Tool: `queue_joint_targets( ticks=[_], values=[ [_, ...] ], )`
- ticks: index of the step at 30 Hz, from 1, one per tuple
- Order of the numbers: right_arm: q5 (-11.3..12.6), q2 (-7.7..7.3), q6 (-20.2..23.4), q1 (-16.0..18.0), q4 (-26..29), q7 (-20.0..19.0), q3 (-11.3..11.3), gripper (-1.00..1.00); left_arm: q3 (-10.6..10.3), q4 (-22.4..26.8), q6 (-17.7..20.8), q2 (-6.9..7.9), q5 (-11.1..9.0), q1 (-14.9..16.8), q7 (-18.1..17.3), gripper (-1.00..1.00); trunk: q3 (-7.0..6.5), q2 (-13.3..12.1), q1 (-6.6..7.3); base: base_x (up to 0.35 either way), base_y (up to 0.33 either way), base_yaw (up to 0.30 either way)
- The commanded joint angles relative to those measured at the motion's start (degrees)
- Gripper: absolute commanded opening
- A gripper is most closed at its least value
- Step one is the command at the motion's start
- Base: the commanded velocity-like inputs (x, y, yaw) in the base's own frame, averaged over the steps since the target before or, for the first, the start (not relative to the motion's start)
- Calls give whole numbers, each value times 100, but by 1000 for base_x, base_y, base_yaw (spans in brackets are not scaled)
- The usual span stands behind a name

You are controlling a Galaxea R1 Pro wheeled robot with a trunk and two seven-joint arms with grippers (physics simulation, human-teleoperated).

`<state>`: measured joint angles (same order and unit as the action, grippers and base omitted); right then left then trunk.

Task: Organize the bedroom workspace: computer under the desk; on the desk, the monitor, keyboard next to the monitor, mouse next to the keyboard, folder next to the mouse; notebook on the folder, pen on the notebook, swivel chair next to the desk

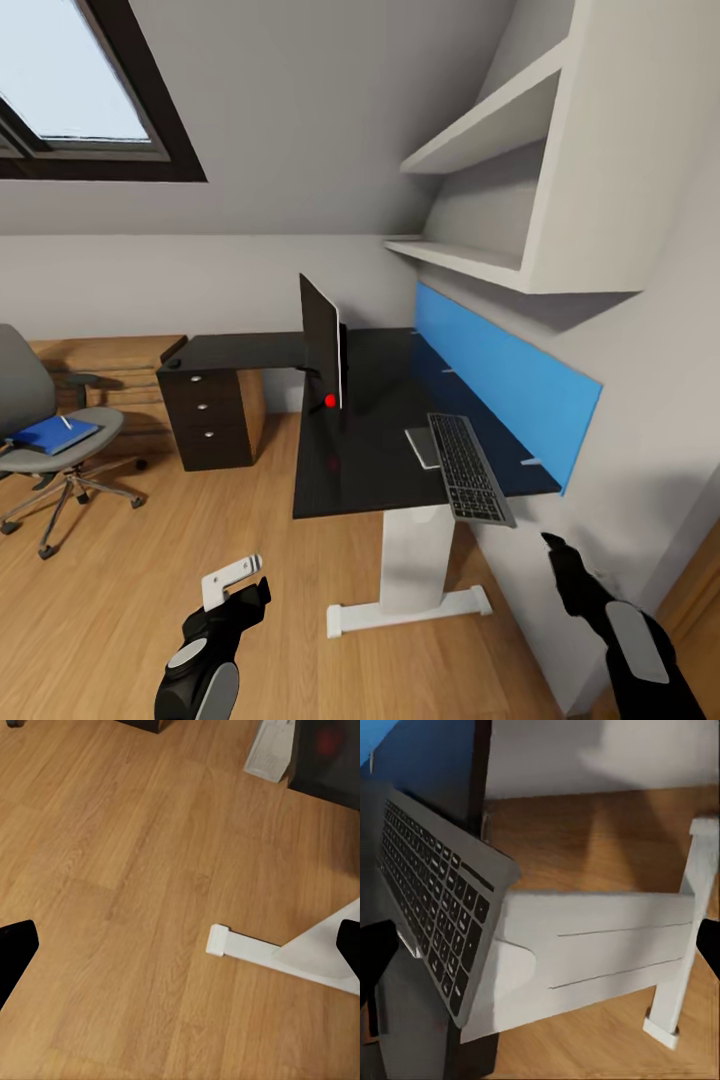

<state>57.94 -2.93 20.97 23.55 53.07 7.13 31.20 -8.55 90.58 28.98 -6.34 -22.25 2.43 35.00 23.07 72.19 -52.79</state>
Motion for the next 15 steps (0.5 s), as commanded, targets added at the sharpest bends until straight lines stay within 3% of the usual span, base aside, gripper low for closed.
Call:
queue_joint_targets(
  ticks=[1, 4, 5, 9, 12, 15],
  values=[
    [128, -49, 91, 11, -124, 48, 14, 100, -7, 6, 11, 1, -51, 5, 51, 100, 25, 46, -23, 0, 0, 0],
    [481, -325, 509, 153, -855, 34, 30, 100, -12, 3, 11, -5, -51, 4, 51, 100, 79, 166, -89, 0, 0, 0],
    [669, -473, 704, 460, -1339, 19, 27, 100, -14, -2, 11, -7, -51, 3, 51, 100, 97, 206, -111, 0, 0, 0],
    [690, -512, 777, 634, -1191, -303, -138, 100, -15, -5, 11, -8, -51, 4, 51, 100, 169, 367, -198, 0, 0, 0],
    [674, -515, 793, 647, -808, -787, -416, 100, -16, -11, 11, -8, -51, 3, 51, 100, 223, 487, -264, 0, 0, 0],
    [631, -476, 803, 644, -768, -993, -493, 100, -16, -13, 11, -12, -51, 3, 51, 100, 277, 607, -330, 0, 0, 0]
  ],
)
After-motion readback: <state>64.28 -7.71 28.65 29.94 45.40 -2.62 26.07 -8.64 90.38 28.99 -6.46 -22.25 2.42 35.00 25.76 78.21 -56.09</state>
